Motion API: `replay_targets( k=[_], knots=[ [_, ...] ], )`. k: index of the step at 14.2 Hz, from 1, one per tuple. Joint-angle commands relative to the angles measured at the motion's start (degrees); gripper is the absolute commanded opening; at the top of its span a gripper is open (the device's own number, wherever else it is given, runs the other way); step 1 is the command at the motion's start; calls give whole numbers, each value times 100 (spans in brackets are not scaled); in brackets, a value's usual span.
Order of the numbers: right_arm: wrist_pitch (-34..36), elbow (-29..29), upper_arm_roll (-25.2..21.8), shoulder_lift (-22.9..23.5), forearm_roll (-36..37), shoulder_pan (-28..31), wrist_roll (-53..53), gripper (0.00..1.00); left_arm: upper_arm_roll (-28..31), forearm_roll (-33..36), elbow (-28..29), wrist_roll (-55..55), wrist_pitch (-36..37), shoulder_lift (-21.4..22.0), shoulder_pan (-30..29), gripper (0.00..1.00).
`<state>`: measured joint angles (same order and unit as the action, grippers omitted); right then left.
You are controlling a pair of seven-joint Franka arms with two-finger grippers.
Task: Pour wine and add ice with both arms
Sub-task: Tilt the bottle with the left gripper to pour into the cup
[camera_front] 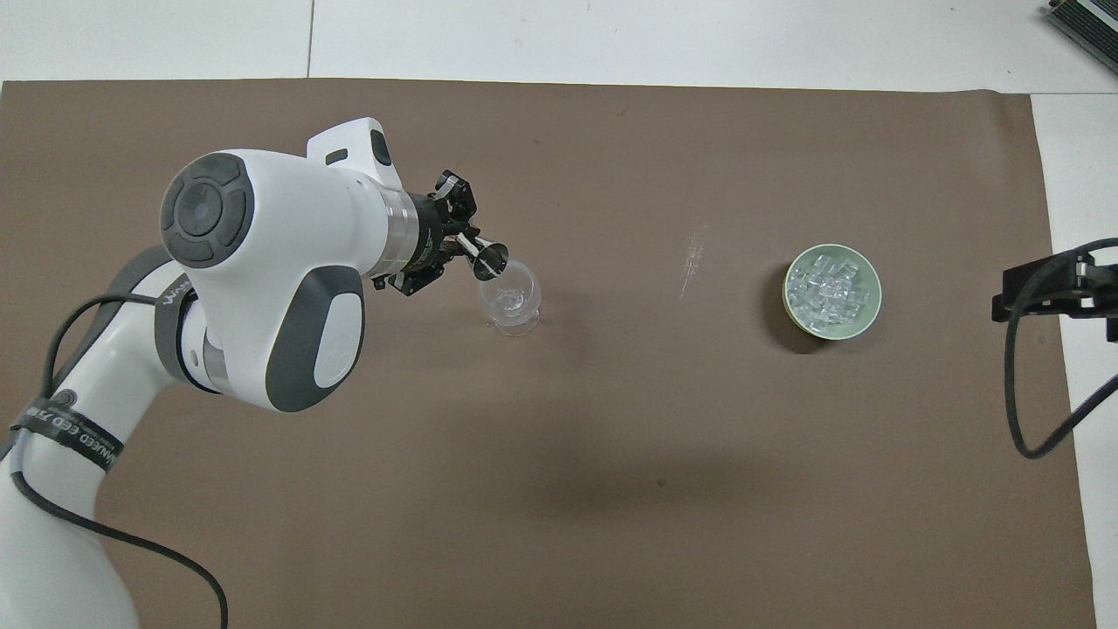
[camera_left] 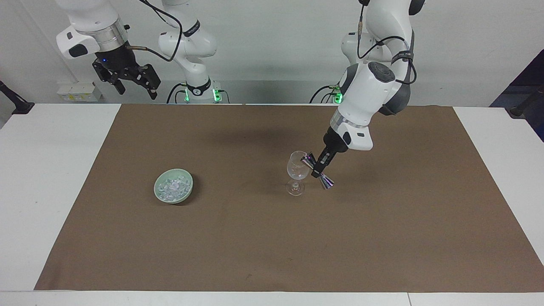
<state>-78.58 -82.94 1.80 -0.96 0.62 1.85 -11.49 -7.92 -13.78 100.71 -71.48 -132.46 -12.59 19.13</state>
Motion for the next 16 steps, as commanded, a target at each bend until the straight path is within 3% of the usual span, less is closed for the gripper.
replay_targets(
  k=[1, 16],
  knots=[
    [53, 50, 30, -1, -62, 70, 112, 100, 89, 174, -8, -7, -104, 11, 100, 0],
    [53, 50, 30, -1, -62, 70, 103, 100, 98, 903, 1, -51, -315, -7, 214, 0]
  ],
)
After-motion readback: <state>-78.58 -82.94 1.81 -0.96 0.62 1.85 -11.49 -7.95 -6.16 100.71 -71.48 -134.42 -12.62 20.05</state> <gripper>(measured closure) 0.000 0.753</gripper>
